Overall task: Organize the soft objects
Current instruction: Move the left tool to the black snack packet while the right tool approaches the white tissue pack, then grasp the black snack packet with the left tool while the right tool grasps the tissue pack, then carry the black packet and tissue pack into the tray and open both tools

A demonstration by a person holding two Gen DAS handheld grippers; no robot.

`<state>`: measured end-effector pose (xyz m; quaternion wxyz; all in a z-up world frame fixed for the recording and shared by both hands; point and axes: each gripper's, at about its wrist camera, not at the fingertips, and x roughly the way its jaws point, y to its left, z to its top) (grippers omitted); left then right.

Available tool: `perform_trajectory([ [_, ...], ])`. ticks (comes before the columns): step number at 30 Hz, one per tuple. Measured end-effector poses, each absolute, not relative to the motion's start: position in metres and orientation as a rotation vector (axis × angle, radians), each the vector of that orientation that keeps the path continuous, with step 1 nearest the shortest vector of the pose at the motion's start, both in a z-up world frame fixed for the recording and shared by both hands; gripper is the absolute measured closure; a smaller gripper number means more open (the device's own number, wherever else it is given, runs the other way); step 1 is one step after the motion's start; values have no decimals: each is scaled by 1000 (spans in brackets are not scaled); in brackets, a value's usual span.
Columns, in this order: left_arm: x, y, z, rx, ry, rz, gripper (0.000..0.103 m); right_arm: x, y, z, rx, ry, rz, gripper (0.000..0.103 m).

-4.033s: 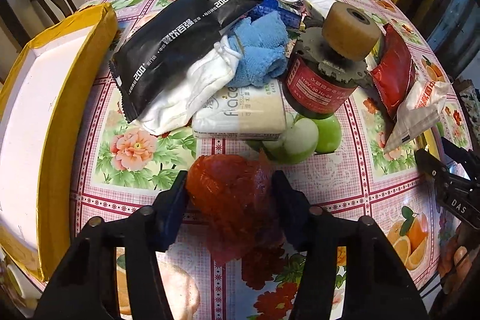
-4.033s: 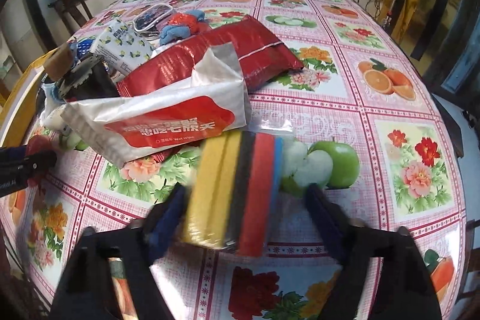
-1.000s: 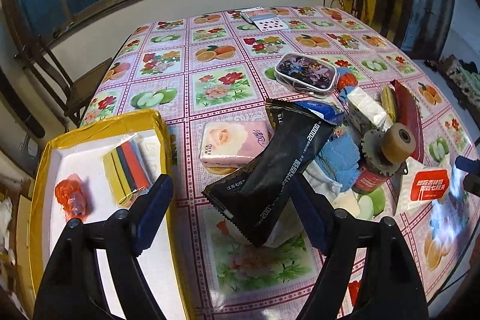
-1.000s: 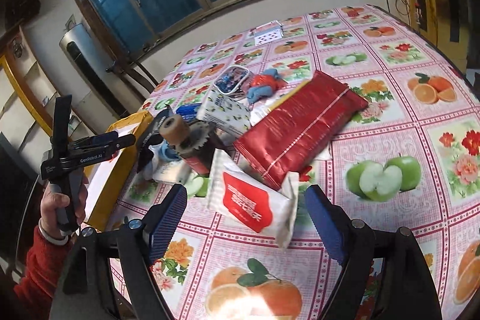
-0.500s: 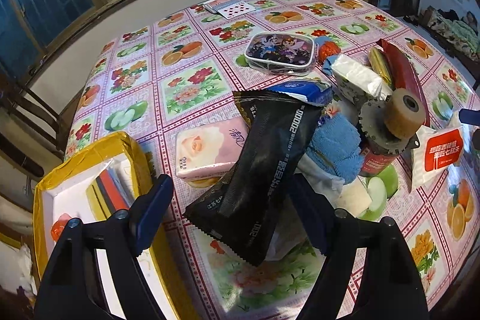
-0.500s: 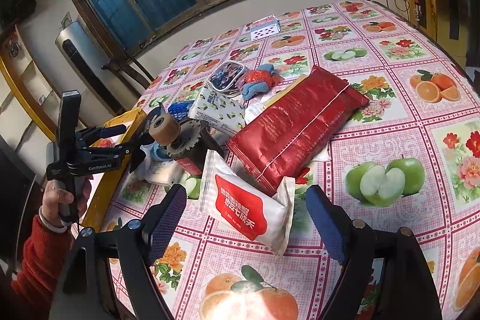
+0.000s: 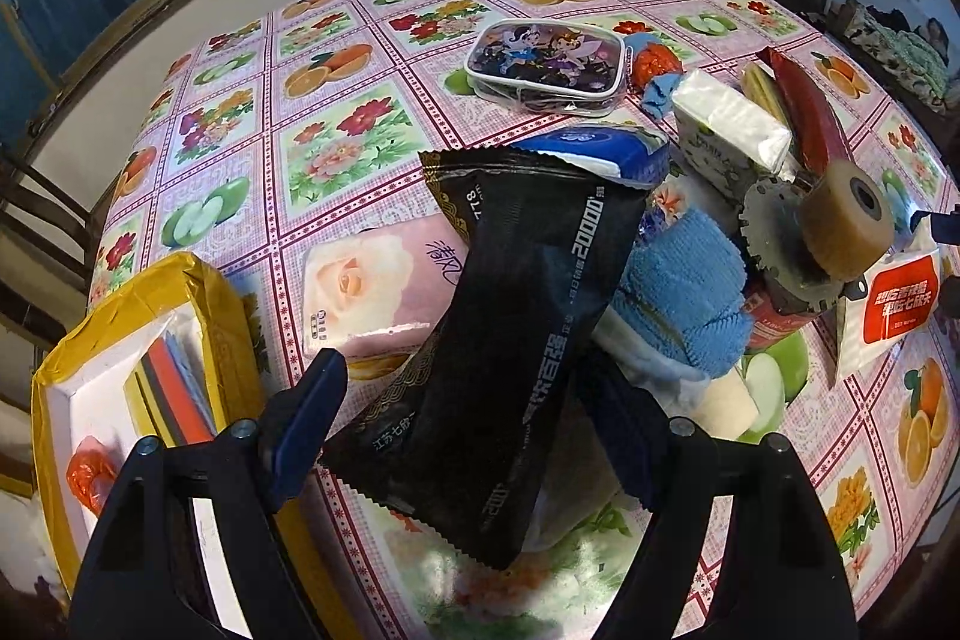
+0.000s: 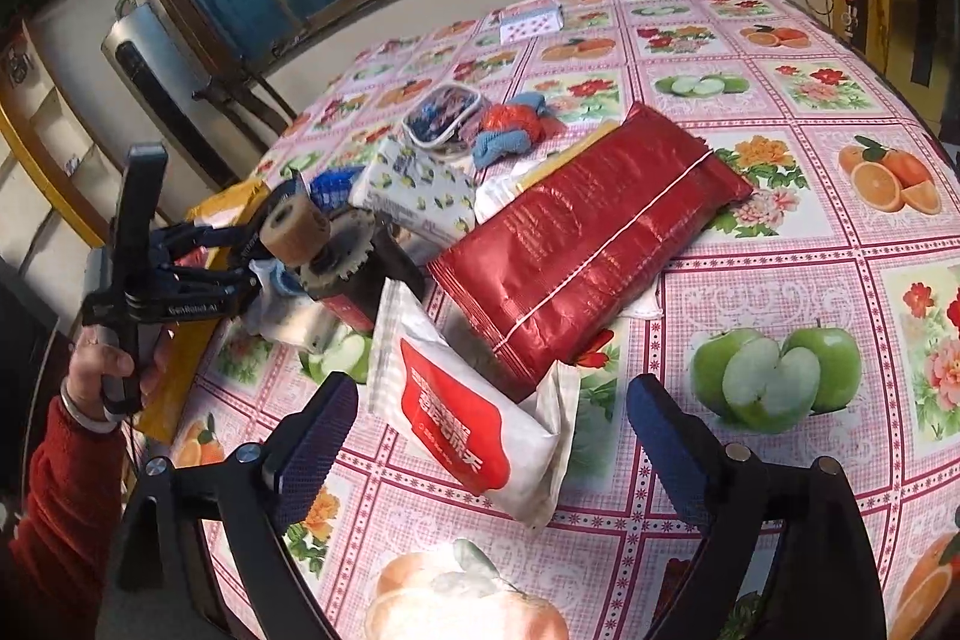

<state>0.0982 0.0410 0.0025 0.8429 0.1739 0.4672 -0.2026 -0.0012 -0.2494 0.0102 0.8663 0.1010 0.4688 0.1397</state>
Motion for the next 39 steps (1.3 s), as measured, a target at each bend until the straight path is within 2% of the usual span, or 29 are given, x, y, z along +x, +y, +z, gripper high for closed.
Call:
perform_trajectory([
  [7, 106, 46, -3, 277, 1040, -452, 24, 15, -230, -11, 63, 1065, 351, 11],
  [9, 108, 49, -5, 242, 1060, -458, 26, 14, -226, -14, 44, 1054, 370, 27],
  [10, 108, 49, -5, 237, 1064, -457, 34, 14, -225, -14, 43, 1048, 376, 43],
  [11, 109, 49, -5, 233, 1067, -453, 39, 13, -223, -14, 39, 1051, 386, 43],
  [13, 108, 48, -6, 231, 1078, -436, 57, 9, -218, -13, 12, 1061, 402, 46],
  [17, 102, 47, -3, 217, 1074, -425, 59, -4, -220, -12, 47, 1067, 432, 49],
  [26, 78, 74, 37, 35, 1004, -448, 60, -12, -231, -2, 417, 1060, 611, 49],
  [32, 63, 133, 56, -46, 993, -337, 60, 2, -162, 30, 426, 1021, 768, 49],
  [39, 49, 224, 40, -153, 1034, -102, 59, 47, -56, 46, 417, 1043, 881, 49],
])
